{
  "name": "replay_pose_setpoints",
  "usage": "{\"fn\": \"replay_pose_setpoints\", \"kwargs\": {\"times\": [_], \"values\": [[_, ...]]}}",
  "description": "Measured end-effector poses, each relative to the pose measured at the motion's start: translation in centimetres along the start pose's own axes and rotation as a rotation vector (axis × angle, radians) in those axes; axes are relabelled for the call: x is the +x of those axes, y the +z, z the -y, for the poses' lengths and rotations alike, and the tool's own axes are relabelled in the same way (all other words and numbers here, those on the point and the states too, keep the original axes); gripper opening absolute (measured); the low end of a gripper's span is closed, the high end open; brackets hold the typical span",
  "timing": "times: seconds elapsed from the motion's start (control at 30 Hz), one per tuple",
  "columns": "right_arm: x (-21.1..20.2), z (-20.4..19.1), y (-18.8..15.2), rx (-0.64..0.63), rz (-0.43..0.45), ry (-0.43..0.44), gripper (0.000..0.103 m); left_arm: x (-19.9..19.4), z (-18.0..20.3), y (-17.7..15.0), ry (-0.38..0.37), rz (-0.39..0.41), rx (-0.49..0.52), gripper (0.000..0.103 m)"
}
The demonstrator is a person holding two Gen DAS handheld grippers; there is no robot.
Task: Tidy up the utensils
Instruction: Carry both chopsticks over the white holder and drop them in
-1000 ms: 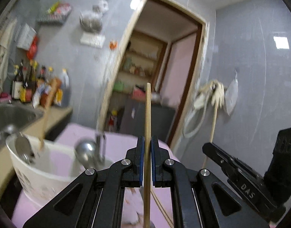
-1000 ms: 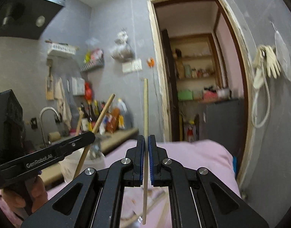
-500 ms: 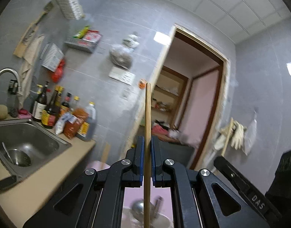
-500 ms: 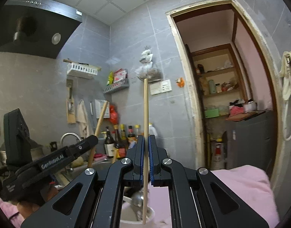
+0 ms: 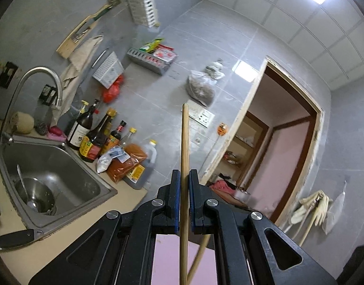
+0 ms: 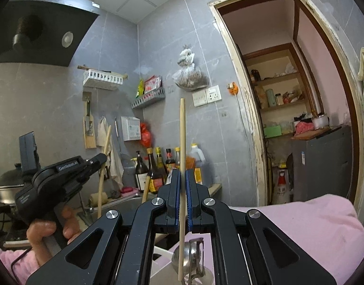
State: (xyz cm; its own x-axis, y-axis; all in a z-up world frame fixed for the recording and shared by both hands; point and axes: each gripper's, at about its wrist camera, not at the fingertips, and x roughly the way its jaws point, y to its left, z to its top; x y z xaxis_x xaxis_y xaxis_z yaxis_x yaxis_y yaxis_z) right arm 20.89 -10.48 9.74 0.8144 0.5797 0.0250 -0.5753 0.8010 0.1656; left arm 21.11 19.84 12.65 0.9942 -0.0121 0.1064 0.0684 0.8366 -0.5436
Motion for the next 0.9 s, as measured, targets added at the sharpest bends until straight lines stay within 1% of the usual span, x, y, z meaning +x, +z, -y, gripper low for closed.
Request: {"fn": "replay_pose_setpoints", "kwargs": {"times": [0.17, 0.47, 0.63, 0.9], "values": [[0.4, 0.1, -0.8, 0.003, -0.031, -0.002, 0.003, -0.5, -0.1, -0.8, 0.028, 0.026, 0.009, 0.004], [0.8, -0.5, -2.4, -0.016, -0.06, -0.006, 0.003, -1.6, 1.6, -3.5, 0.064, 0.047, 0.089, 0.005], [0.8, -0.7, -3.4, -0.021, -0.073, -0.021, 0.003, -2.0, 2.2, -5.3, 0.068, 0.021, 0.136, 0.004], [1.2, -0.6, -4.1, -0.015, -0.095, -0.039, 0.004, -2.4, 2.7, -7.6, 0.055, -0.056, 0.217, 0.004]]}}
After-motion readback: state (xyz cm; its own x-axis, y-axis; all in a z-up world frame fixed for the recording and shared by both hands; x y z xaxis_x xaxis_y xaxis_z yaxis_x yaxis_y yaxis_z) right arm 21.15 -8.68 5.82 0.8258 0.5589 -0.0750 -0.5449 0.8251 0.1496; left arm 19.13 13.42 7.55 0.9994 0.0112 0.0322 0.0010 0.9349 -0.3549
